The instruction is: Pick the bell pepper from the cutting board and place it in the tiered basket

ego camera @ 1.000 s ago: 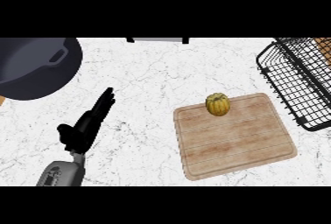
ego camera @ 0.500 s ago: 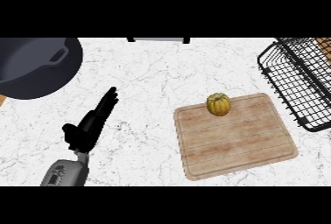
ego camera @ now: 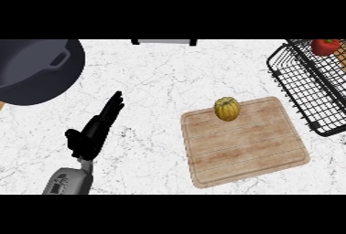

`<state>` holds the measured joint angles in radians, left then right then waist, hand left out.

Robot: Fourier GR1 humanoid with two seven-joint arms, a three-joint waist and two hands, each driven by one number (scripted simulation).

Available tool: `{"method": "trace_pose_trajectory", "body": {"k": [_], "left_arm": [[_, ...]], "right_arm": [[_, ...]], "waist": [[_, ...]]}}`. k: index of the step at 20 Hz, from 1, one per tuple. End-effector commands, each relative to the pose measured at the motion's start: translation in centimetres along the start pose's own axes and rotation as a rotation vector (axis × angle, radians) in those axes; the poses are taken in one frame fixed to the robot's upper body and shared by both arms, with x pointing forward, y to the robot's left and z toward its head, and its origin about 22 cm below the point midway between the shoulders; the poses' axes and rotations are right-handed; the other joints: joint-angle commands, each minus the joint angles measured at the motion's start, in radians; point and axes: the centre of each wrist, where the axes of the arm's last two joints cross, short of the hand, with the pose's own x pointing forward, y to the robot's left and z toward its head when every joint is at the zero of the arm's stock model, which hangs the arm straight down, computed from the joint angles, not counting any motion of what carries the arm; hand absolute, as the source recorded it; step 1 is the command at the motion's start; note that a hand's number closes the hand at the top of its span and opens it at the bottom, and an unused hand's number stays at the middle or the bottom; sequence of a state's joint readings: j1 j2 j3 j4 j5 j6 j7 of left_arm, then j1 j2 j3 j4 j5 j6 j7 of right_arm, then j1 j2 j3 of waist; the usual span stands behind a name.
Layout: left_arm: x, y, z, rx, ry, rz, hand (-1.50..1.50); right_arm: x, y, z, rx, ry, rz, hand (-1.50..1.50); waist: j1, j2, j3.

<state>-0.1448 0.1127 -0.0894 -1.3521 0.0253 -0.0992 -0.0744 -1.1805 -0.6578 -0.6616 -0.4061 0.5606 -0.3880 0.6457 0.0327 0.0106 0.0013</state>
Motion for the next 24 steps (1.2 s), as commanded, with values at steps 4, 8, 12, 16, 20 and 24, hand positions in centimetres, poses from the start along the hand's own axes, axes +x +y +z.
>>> {"method": "trace_pose_trajectory", "body": {"k": [4,8,12,16,20,24], "left_arm": [[-0.6,1.5,1.4,0.016,0.019,-0.001,0.0],[-0.9,0.8,1.7,0.038,0.021,-0.017,0.0],[-0.4,1.8,1.2,0.072,0.009,-0.002,0.0],[-1.6,3.4,2.9,0.114,0.05,-0.001,0.0],[-1.5,2.1,2.9,0.114,0.044,-0.01,0.0],[-1.9,1.8,3.9,0.121,0.041,0.0,0.0]], "right_arm": [[0.8,-1.5,0.0,-0.283,-0.093,-0.086,-1.5],[0.3,-5.4,-1.6,-0.533,-0.124,-0.088,-1.5],[0.1,-8.9,-1.9,-0.658,-0.192,-0.146,-1.5],[-0.6,-12.8,-1.4,-0.668,-0.266,-0.236,-1.5],[-4.1,-14.7,-1.1,-0.67,-0.261,-0.267,-1.5],[-4.9,-18.8,0.6,-0.64,-0.266,-0.213,-1.5]], "waist": [[-0.018,-0.008,-0.002],[-0.035,-0.012,-0.003],[-0.066,-0.023,-0.003],[-0.106,-0.037,-0.003],[-0.125,-0.041,-0.002],[-0.135,-0.045,-0.004]]}}
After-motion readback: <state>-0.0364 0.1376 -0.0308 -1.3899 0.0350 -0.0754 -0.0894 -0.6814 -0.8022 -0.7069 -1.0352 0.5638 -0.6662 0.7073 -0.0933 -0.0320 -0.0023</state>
